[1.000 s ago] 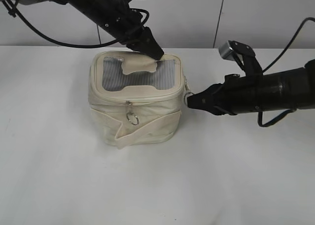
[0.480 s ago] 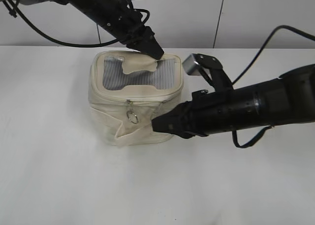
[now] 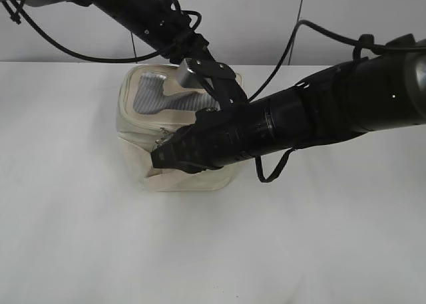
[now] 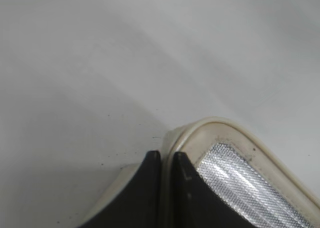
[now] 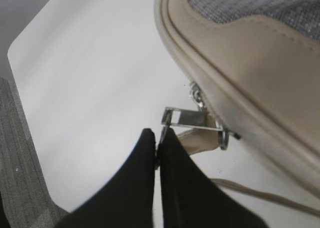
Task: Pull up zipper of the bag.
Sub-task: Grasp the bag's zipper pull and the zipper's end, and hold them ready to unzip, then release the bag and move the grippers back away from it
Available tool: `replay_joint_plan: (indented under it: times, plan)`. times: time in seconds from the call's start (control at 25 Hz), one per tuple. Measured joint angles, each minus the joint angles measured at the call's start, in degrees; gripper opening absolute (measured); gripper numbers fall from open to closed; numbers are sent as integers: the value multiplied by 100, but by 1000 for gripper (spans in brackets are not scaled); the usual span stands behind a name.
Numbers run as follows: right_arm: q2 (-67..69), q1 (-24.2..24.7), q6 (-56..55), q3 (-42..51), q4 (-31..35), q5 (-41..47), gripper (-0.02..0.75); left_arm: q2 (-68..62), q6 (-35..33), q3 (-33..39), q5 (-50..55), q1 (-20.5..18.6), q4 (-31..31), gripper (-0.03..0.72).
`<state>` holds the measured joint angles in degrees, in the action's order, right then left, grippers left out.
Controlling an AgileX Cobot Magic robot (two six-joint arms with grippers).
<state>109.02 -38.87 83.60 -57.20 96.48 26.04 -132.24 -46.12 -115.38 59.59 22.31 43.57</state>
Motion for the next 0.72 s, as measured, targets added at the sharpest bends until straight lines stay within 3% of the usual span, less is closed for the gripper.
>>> replay_joint_plan:
  times: [0.12,0.24,0.32,0.52,0.72]
  plan:
    - [-11,170,-1130,-48,-990,260,79,0,31,0,-8,0,61,89]
    - [-69,602,-2343,-54,-2523,1051,309,5,221,0,-137,-12,153,223]
    - [-231,980,-3050,-54,-3295,1461,430,66,471,0,-150,-25,88,265]
    - [-911,1585,-4453,-54,-4904,1965,468,560,1147,82,-164,-29,-296,242]
    - [-1905,1643,-5920,-49,-6389,2230,467,1415,1637,853,-109,-32,-784,239]
